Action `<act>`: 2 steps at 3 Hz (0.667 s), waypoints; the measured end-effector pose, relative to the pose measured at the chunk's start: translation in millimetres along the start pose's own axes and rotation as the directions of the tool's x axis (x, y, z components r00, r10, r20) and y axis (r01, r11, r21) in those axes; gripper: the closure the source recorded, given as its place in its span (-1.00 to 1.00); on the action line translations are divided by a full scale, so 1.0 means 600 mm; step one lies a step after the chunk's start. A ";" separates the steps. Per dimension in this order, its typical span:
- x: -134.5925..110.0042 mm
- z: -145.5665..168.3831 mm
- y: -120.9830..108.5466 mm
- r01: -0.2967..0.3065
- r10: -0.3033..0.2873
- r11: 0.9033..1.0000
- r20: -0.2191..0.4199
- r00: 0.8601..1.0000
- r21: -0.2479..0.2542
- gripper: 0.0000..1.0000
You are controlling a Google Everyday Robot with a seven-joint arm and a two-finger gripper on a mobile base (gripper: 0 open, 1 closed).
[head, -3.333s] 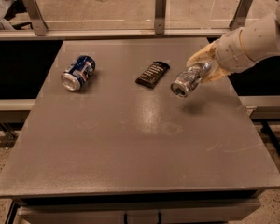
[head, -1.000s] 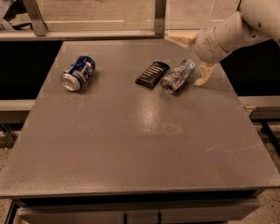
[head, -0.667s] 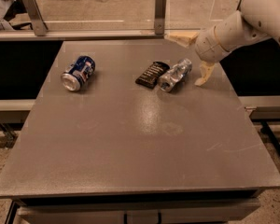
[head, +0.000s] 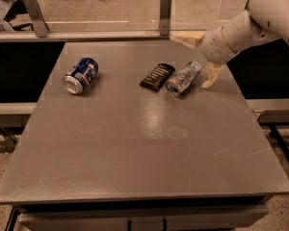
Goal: Move redbull can near rxbar chocolate
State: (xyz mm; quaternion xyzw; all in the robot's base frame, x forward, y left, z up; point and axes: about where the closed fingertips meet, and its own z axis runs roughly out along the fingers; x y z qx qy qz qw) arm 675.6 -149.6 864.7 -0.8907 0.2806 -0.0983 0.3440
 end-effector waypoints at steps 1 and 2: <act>0.000 -0.001 -0.001 0.000 0.000 1.000 0.000 1.000 0.000 -0.66; 0.000 -0.004 -0.003 0.000 0.000 1.000 0.000 1.000 0.000 -0.69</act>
Offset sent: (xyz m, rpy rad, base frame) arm -0.0365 -0.0382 0.0951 -0.1198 -0.0993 -0.0640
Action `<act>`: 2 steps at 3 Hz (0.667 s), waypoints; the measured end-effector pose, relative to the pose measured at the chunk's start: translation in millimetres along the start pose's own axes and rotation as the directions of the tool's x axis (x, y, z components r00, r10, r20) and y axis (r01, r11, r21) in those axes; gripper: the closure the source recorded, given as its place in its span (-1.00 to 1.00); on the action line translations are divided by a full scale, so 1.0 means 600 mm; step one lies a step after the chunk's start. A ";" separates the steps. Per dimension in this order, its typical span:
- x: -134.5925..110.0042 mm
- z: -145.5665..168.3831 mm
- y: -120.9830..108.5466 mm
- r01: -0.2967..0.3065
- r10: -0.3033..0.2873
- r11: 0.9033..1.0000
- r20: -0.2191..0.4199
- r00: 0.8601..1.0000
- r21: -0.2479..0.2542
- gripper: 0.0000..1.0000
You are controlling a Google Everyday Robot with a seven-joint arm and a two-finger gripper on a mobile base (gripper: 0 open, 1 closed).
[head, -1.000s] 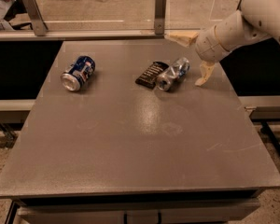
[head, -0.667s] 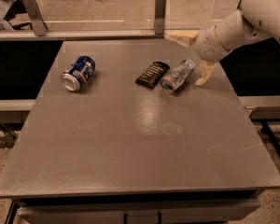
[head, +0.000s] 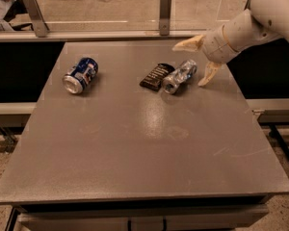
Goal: Move redbull can near rxbar chocolate
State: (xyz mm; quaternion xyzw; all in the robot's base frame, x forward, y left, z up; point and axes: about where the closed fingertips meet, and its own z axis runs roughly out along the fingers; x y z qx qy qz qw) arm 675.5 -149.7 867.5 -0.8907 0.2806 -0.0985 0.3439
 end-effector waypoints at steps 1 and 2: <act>-0.007 -0.063 -0.012 0.014 -0.015 1.000 -0.056 0.998 -0.018 -1.00; -0.009 -0.123 -0.019 0.013 -0.018 0.999 -0.118 0.993 -0.037 -1.00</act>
Offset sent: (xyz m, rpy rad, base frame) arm -0.0434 -0.0581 0.1039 -0.1415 -0.1008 -0.1271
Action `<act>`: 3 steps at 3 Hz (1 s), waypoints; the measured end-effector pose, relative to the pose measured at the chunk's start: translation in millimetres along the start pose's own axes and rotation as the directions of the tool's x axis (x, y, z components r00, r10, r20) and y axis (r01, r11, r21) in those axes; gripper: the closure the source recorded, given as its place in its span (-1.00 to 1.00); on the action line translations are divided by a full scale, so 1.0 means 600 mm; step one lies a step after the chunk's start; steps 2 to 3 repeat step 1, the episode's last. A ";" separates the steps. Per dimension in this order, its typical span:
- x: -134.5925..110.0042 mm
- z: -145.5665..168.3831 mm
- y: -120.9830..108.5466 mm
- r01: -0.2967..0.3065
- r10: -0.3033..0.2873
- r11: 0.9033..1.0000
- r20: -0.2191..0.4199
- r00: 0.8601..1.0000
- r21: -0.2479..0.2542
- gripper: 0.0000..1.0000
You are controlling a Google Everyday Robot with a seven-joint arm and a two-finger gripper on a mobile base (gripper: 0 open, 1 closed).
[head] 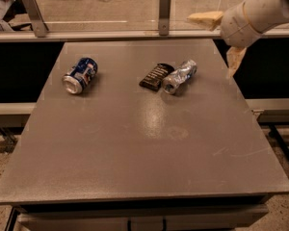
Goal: Move redbull can near rxbar chocolate
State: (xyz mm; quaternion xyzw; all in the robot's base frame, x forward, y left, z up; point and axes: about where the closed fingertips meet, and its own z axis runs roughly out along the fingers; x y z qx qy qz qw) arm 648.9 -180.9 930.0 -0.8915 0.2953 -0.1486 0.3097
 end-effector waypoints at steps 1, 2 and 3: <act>-0.001 -0.002 -0.001 0.002 -0.002 1.000 -0.002 1.000 0.000 -1.00; -0.001 -0.002 -0.001 0.002 -0.002 1.000 -0.002 1.000 0.000 -1.00; -0.001 -0.002 -0.001 0.002 -0.002 1.000 -0.002 1.000 0.000 -1.00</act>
Offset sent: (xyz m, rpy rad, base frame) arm 0.0000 0.0000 0.0000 0.0000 0.0000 0.0000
